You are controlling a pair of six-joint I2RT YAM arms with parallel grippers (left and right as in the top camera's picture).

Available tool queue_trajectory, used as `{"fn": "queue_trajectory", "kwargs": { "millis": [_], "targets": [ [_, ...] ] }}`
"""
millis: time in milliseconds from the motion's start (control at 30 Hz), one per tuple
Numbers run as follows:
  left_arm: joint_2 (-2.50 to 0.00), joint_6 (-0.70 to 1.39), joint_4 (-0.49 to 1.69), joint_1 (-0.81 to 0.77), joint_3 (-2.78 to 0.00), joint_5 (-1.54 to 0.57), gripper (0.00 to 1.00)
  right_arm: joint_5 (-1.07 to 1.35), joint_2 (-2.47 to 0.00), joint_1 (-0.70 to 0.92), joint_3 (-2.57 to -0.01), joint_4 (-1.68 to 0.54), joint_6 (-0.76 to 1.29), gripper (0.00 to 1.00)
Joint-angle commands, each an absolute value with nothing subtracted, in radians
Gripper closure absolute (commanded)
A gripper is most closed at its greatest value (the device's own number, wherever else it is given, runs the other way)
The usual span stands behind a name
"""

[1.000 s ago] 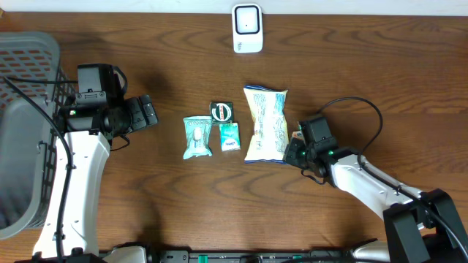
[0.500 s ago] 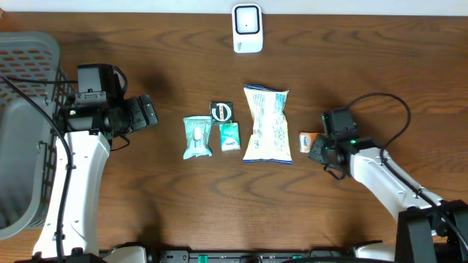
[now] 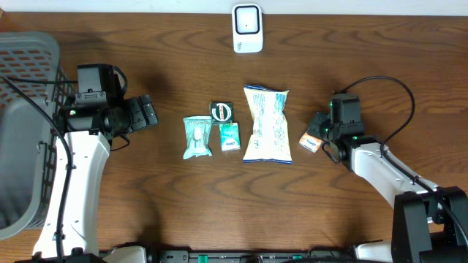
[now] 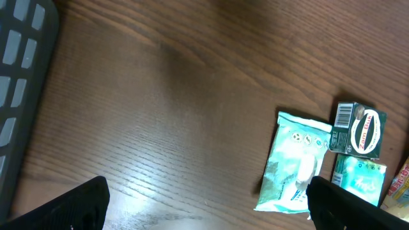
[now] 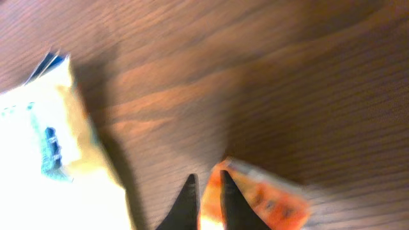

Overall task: Scan the item barcode
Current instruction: 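Move the right gripper toward the orange Kleenex pack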

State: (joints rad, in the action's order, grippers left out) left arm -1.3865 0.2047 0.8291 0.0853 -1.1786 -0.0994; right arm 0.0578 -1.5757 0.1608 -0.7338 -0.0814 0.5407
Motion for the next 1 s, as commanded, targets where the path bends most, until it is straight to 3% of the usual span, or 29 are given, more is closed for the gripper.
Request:
{"fn": "queue_trajectory", "kwargs": {
  "millis": [0, 67, 233, 433, 967],
  "targets": [
    [-1.393, 0.192, 0.83, 0.089, -1.188, -0.097, 0.02, 0.279, -1.548, 0.159, -0.801, -0.115, 0.496, 0.82],
    [-1.393, 0.191, 0.83, 0.089, -1.188, -0.097, 0.02, 0.31, -1.549, 0.173, -0.83, -0.146, 0.512, 0.76],
    [-1.393, 0.191, 0.83, 0.089, -1.188, -0.097, 0.02, 0.148, -1.573, 0.261, -0.834, -0.225, 0.713, 0.99],
    [-1.393, 0.192, 0.83, 0.089, -1.188, -0.097, 0.02, 0.053, -1.666, 0.351, -0.834, -0.243, 0.793, 0.99],
    [-1.393, 0.191, 0.83, 0.089, -1.188, -0.097, 0.02, -0.107, -1.553, 0.265, -0.884, -0.605, 0.656, 0.99]
  ]
}}
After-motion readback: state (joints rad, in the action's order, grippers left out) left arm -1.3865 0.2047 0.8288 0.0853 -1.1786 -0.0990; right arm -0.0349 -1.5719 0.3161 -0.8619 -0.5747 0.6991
